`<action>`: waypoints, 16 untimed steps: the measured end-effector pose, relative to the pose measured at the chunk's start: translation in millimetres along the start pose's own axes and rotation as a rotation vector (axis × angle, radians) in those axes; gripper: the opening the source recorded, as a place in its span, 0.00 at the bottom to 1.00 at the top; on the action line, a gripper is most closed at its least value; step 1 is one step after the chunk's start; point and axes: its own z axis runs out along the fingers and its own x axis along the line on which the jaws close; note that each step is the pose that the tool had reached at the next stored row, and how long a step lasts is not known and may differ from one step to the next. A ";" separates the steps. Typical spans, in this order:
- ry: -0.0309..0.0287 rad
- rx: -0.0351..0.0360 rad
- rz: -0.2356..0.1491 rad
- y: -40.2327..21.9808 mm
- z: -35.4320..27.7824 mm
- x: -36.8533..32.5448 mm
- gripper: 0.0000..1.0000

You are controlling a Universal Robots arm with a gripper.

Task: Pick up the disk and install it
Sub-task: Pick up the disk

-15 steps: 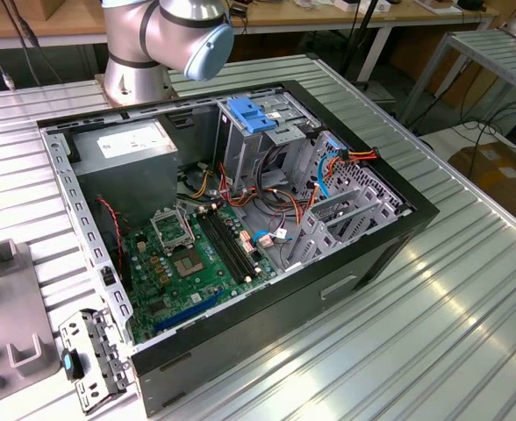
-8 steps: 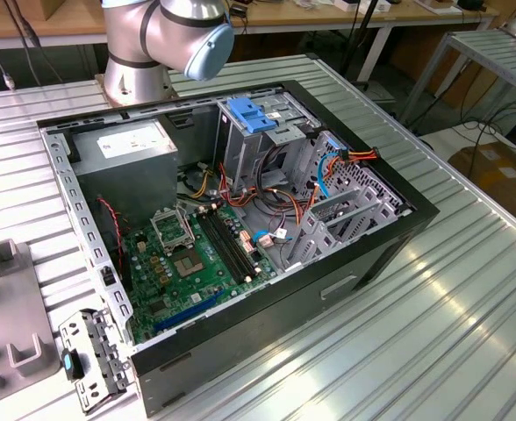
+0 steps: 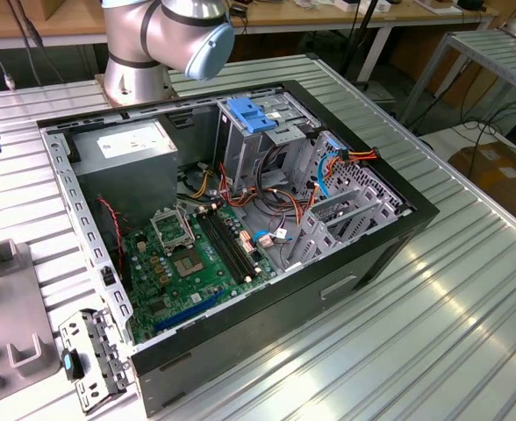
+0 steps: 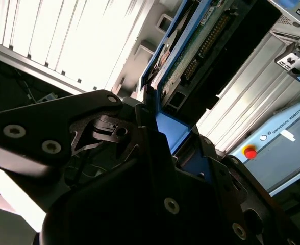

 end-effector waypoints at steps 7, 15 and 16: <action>0.0001 -0.0001 0.000 -7.5 0.0 -0.2 0.37; 0.0001 -0.0001 0.000 -19.5 0.1 -0.5 0.37; 0.0001 -0.0001 0.000 -20.6 0.1 -0.5 0.37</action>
